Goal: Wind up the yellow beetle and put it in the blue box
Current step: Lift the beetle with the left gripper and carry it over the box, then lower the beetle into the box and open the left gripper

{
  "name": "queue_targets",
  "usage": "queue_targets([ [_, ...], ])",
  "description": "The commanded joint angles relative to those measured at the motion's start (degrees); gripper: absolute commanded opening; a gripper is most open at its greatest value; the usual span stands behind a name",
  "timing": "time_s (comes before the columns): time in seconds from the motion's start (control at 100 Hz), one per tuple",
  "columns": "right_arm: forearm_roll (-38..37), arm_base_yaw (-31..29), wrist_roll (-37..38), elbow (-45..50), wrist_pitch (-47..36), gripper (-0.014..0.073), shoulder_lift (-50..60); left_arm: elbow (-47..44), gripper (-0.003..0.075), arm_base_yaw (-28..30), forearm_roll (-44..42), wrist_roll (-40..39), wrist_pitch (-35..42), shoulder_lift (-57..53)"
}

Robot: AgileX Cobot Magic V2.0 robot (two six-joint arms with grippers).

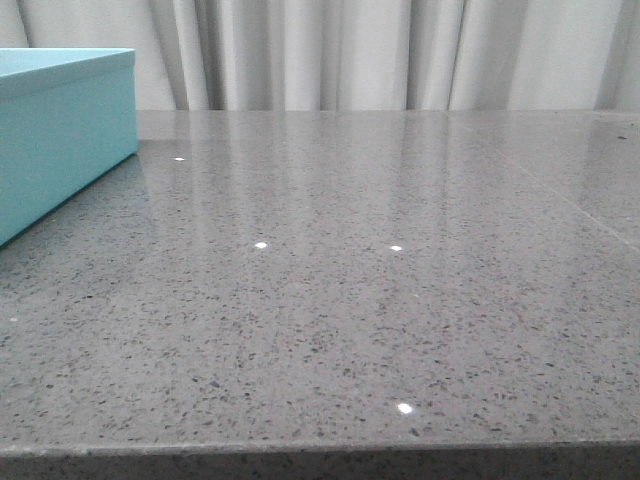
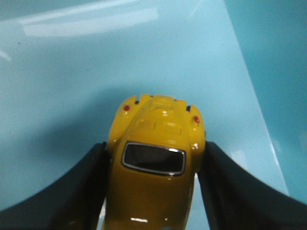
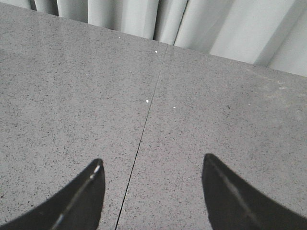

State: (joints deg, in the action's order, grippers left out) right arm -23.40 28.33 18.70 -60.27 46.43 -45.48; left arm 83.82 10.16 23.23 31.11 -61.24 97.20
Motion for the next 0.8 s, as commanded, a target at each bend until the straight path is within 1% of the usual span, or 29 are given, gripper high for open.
queue_targets([
  [0.0,-1.9,0.0,-0.6,-1.3,-3.6,0.0449,0.3,1.2,-0.0019,0.0,2.3,-0.6,2.7,-1.2],
  [0.18,-1.9,0.0,-0.6,-1.3,-3.7,0.0449,0.3,1.0,-0.0019,0.0,2.3,-0.6,3.0,1.0],
  [0.28,-1.9,0.0,-0.6,-1.3,-3.7,0.0449,0.3,0.8,0.0007,0.0,2.3,-0.6,3.4,1.2],
  [0.35,-1.9,0.0,-0.6,-1.3,-3.7,0.0449,0.3,0.8,0.0061,0.0,2.3,-0.6,3.6,1.2],
  [0.42,-1.9,0.0,-0.6,-1.3,-3.7,0.0449,0.3,0.8,0.0138,0.0,2.3,-0.6,3.7,1.2],
  [0.49,-1.9,0.0,-0.6,-1.3,-3.7,0.0449,0.3,0.8,0.0234,0.0,2.5,-0.6,3.7,1.2],
  [0.59,-1.9,0.0,-0.6,-1.3,-3.7,0.0449,0.3,0.8,0.0392,0.0,3.4,-0.6,3.7,1.2],
  [0.64,-1.9,0.0,-0.6,-1.3,-3.7,0.0449,0.3,0.8,0.0452,0.0,4.1,-0.6,3.7,1.2],
  [0.71,-1.9,0.0,-0.6,-1.3,-3.7,0.0449,0.3,0.8,0.0503,0.0,5.4,-0.6,3.7,1.2],
  [0.79,-1.9,0.0,-0.6,-1.3,-3.7,0.0449,0.3,0.8,0.0508,0.0,6.5,-0.6,3.7,1.2],
])
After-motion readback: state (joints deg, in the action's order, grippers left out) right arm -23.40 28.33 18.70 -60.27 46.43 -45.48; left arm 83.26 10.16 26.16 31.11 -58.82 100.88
